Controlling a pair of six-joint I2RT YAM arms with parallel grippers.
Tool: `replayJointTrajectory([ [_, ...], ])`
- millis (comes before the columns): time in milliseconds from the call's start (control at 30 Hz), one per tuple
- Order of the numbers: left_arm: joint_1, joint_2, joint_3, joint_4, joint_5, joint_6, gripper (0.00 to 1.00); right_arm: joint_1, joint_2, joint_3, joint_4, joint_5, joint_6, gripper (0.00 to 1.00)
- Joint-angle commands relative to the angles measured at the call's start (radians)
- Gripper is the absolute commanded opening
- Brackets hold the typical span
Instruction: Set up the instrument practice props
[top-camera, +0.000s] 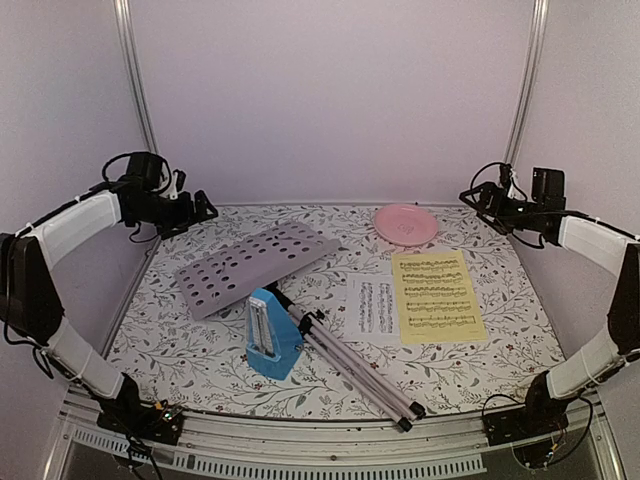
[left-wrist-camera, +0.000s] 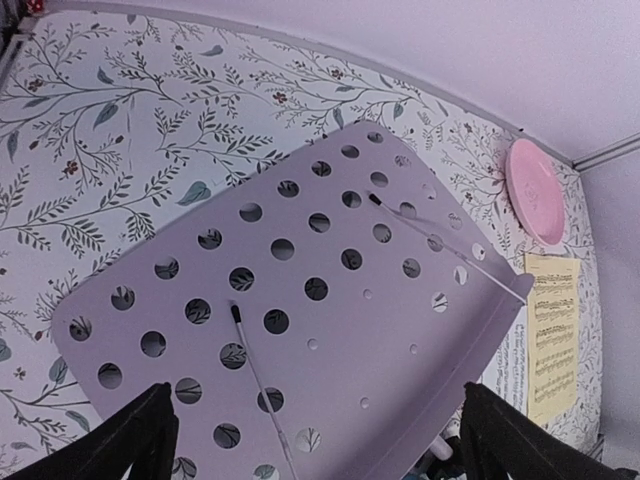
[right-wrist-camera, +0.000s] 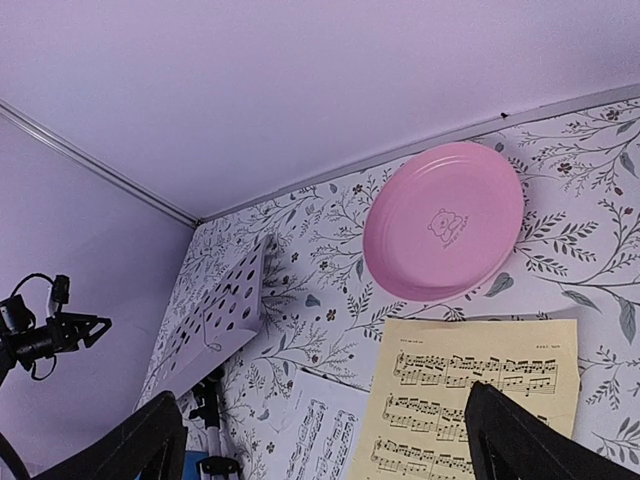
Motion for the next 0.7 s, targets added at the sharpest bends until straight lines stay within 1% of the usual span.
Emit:
replayJointTrajectory([
  [0,-0.011,0.014,0.021,-0.065,0.004,-0.018,0.99,0.037,0.041,0.058,-0.027,-0.035,-0.036,0.99],
  [100,-0.011,-0.025,-0.045,-0.039,0.047,-0.044,0.99,0.097,0.093,0.115,-0.070,-0.054,-0.054,0.99],
  [167,-0.012,-0.050,-0.089,-0.022,0.063,-0.057,0.99,0.148,0.152,0.191,-0.108,-0.091,-0.068,0.99],
  [300,-0.011,-0.081,-0.155,0.006,0.114,-0.085,0.99,0.281,0.290,0.350,-0.235,-0.114,-0.120,0.99],
  [433,-0.011,-0.126,-0.197,0.018,0.129,-0.108,0.99,0.402,0.369,0.415,-0.268,-0.134,-0.147,0.99],
  [500,-0.013,-0.146,-0.222,0.036,0.173,-0.096,0.99,0.449,0.400,0.434,-0.276,-0.136,-0.149,0.99],
  [567,-0.027,-0.156,-0.230,0.078,0.269,-0.053,0.99,0.483,0.429,0.438,-0.272,-0.142,-0.144,0.99],
  [667,-0.082,-0.119,-0.182,0.067,0.300,0.029,0.99,0.509,0.454,0.433,-0.261,-0.157,-0.129,0.99],
])
